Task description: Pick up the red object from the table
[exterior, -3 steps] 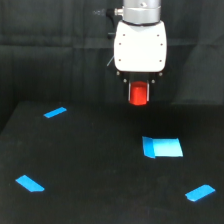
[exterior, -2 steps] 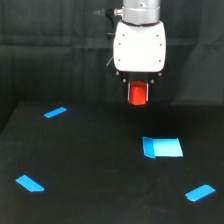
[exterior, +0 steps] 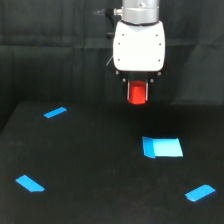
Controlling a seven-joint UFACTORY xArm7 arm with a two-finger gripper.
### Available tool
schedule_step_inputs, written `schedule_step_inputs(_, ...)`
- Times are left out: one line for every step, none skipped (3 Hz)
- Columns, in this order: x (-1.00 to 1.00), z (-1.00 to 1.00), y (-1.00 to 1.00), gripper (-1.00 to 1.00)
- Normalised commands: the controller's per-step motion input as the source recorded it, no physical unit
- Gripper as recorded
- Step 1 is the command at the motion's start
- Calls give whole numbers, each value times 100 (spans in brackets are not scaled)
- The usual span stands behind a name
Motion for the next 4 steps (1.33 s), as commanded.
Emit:
schedule_step_inputs(-10, -1, 9, -98)
schedule_step_inputs(-1, 4, 10, -100)
schedule_step_inputs(-1, -4, 10, -100)
schedule_step_inputs(-8, 8, 3, -96)
